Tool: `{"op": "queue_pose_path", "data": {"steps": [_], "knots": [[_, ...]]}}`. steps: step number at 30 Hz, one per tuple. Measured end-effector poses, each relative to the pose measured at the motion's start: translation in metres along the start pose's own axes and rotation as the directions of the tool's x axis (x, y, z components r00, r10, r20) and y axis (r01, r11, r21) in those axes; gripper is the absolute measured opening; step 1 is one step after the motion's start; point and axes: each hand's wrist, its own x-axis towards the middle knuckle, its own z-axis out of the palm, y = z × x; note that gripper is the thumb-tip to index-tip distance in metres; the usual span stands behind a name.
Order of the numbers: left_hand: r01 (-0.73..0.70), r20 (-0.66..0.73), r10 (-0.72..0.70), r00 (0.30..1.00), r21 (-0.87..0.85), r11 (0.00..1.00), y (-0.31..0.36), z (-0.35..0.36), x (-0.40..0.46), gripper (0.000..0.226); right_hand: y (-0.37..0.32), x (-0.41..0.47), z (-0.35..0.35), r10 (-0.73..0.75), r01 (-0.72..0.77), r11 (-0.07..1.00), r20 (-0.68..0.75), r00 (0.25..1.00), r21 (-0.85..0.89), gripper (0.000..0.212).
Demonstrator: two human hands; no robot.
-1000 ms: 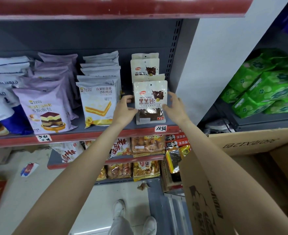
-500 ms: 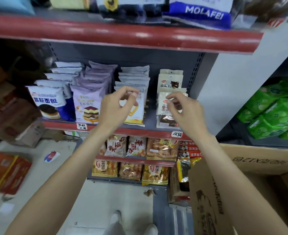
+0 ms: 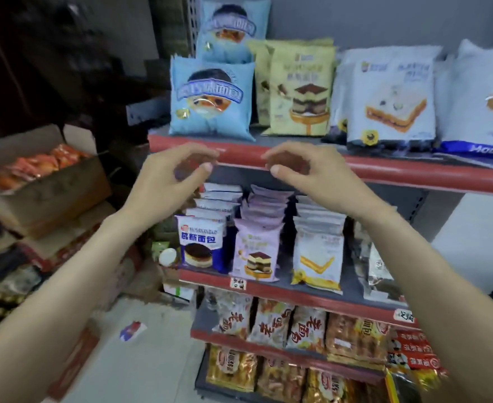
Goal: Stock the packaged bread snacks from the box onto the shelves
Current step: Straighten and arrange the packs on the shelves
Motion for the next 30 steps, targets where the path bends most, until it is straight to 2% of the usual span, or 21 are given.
{"op": "queue_pose_path", "data": {"steps": [6,10,15,20,23,26,30], "knots": [[-0.068,-0.168,0.057,0.984,-0.064,0.996,-0.065,-0.067,0.048,0.018,-0.032,0.087,0.036,0.089,-0.086,0.996,-0.295,0.951,0.023,0.029],[-0.046,-0.165,0.023,0.986,-0.139,0.989,-0.102,-0.092,0.087,0.019,-0.026,0.131,0.040,0.146,-0.196,0.974,-0.344,0.928,-0.116,0.052],[0.106,-0.021,-0.116,0.993,-0.274,0.956,-0.146,-0.104,0.138,0.024,-0.015,0.169,0.035,0.201,-0.265,0.945,-0.300,0.933,-0.191,0.077],[0.197,0.073,-0.184,0.980,-0.279,0.940,-0.178,-0.101,0.180,0.028,-0.010,0.193,0.030,0.142,-0.201,0.901,-0.175,0.974,-0.385,0.104],[0.224,0.119,-0.199,0.973,-0.266,0.937,-0.188,-0.096,0.200,0.032,-0.004,0.205,0.028,0.135,-0.154,0.871,-0.074,0.988,-0.467,0.111],[0.279,0.241,-0.212,0.947,-0.296,0.913,-0.190,-0.090,0.215,0.044,0.001,0.215,0.028,0.154,-0.108,0.868,0.056,0.986,-0.485,0.111],[0.240,0.363,-0.151,0.919,-0.215,0.947,-0.185,-0.078,0.226,0.068,-0.002,0.222,0.039,0.094,-0.080,0.853,0.000,0.996,-0.515,0.109]]}}
